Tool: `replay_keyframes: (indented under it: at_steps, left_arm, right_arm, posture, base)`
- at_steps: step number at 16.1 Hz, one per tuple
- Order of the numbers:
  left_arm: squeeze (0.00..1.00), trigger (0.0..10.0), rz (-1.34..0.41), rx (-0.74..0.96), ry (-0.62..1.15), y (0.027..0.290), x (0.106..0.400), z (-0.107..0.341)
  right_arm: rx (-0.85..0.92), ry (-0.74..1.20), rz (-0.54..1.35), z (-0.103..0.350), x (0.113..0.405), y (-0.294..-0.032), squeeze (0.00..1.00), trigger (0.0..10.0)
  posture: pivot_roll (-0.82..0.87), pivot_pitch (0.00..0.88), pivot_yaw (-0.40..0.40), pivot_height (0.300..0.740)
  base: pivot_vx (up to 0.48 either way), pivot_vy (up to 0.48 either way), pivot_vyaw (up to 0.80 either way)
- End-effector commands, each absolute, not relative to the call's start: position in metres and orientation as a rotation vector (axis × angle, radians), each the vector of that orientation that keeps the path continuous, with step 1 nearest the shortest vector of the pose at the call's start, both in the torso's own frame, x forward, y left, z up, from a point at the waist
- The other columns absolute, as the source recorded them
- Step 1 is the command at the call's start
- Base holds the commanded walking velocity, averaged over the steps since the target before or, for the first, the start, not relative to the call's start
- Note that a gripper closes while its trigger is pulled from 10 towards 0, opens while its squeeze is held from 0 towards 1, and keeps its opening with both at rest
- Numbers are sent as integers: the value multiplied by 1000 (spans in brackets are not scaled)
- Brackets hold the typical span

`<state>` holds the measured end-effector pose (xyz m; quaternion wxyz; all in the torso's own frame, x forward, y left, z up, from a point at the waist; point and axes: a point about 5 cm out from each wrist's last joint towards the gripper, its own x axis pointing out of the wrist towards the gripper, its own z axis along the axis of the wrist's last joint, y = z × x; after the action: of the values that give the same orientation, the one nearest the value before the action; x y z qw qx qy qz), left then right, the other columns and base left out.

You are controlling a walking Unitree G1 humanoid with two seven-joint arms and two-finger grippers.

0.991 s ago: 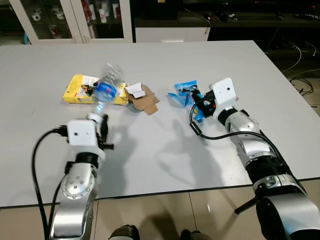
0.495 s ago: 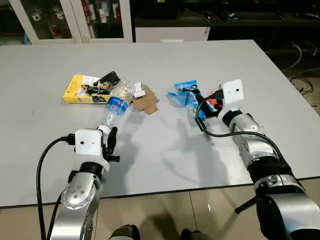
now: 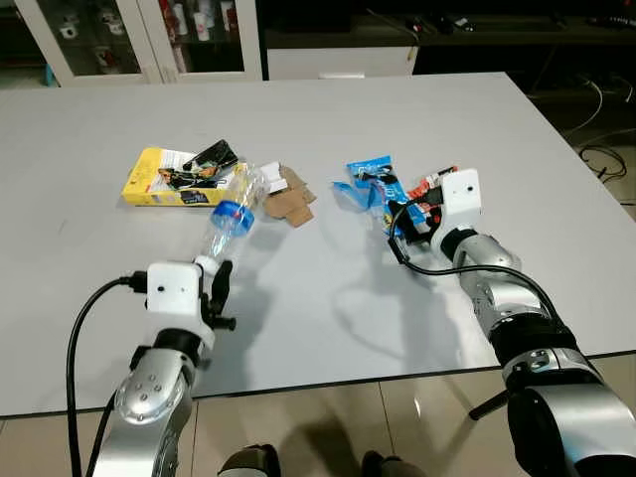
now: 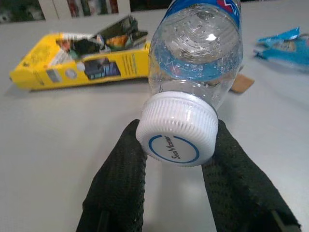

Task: Picking trash to rubbish bin

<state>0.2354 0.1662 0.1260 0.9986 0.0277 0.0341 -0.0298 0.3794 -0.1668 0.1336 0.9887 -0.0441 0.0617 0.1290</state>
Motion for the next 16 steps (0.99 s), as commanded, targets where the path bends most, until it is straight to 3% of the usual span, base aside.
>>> replay_keyframes:
  at_steps: [1, 14, 15, 16]
  left_arm:
    - [0, 10000, -76, 61, 73, 164, 230, 127]
    - [0, 10000, -83, 75, 105, 167, 222, 127]
    - [0, 10000, -80, 73, 108, 168, 222, 127]
    - [0, 10000, -79, 71, 109, 168, 222, 127]
  right_arm:
    - [-78, 159, 246, 132, 381, -167, 0, 10000]
    - [20, 257, 292, 111, 376, -153, 0, 10000]
    - [35, 259, 320, 107, 373, -151, 0, 0]
    - [43, 262, 331, 105, 372, -150, 0, 0]
  posture:
    - [59, 163, 35, 740]
    - [94, 175, 47, 740]
    - [92, 175, 48, 740]
    - [92, 175, 48, 740]
  base:
    - [0, 0, 0]
    - [0, 0, 0]
    - [0, 0, 0]
    - [0, 0, 0]
